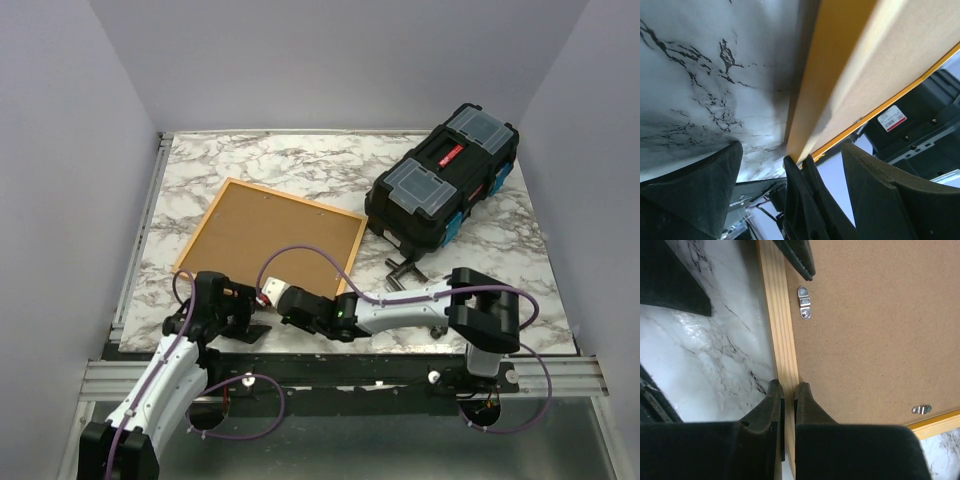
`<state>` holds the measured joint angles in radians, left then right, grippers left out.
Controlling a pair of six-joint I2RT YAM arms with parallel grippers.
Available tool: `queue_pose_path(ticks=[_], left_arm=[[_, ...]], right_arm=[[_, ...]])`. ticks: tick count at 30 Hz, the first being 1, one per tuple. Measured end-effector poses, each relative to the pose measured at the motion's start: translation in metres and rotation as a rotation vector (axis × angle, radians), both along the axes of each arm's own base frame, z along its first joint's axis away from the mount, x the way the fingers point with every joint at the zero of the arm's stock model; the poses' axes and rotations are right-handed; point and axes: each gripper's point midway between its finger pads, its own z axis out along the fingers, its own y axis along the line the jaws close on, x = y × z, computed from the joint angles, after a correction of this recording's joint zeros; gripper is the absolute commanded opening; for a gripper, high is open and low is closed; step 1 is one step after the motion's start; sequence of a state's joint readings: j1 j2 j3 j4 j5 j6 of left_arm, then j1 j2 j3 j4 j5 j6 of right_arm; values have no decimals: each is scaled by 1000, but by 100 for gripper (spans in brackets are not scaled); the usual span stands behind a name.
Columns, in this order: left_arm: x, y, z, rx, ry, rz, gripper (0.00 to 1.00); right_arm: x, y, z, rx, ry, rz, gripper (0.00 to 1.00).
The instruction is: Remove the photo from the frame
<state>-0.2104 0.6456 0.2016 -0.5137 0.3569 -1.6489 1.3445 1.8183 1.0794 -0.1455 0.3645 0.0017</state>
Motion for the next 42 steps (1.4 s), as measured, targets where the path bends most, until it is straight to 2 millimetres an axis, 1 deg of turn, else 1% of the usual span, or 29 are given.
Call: queue_pose_path(ticks=[6,8,11,15,16,19,21,23,25,26,27,30,31,32,33,34,35,37,39,40,41,42], left_arm=[[3,0,0,-37,-34,47,79],[6,2,1,-44,-64,65,76],[14,5,7,-38,-117,95,66],[25,10,21,-36,-211,132,53],[26,11,23,-34,-226,137,49],[29,14,28,-24,-265,152,27],[31,17,30,-9,-280,162,20],[31,20,31,10,-306,158,9],[29,22,31,34,-315,152,4],[28,24,32,39,-316,156,1],[28,25,32,43,-316,160,0],[24,29,31,69,-294,171,0],[22,31,30,78,-285,173,0],[20,34,30,101,-273,179,0],[19,36,30,114,-266,180,0],[16,40,32,136,-254,184,0],[15,42,36,152,-246,190,0],[12,47,45,178,-240,198,0],[10,51,54,199,-235,206,0],[9,53,58,210,-227,212,0],[8,55,60,218,-221,218,0],[6,57,62,225,-214,224,0]], right_arm=[[-6,9,29,91,27,33,1],[-10,12,36,117,40,47,1],[-13,14,37,124,56,63,1],[-18,15,36,128,77,83,1],[-19,16,35,128,81,86,1],[-16,18,40,145,77,82,1],[-11,22,46,164,71,75,1],[-10,24,48,172,72,75,1],[-10,25,50,178,74,79,1],[-10,26,52,181,74,82,8],[-11,27,52,184,77,84,25],[-15,29,54,190,92,97,47],[-17,29,58,201,93,104,57],[-19,31,66,219,91,116,67],[-20,31,77,245,82,125,80],[-21,32,92,283,70,136,90],[-22,32,109,325,54,148,95],[-23,29,145,409,11,170,99],[-22,25,177,486,-36,186,100],[-22,22,187,507,-63,200,100],[-22,18,191,515,-91,217,100],[-21,12,190,513,-120,233,100]])
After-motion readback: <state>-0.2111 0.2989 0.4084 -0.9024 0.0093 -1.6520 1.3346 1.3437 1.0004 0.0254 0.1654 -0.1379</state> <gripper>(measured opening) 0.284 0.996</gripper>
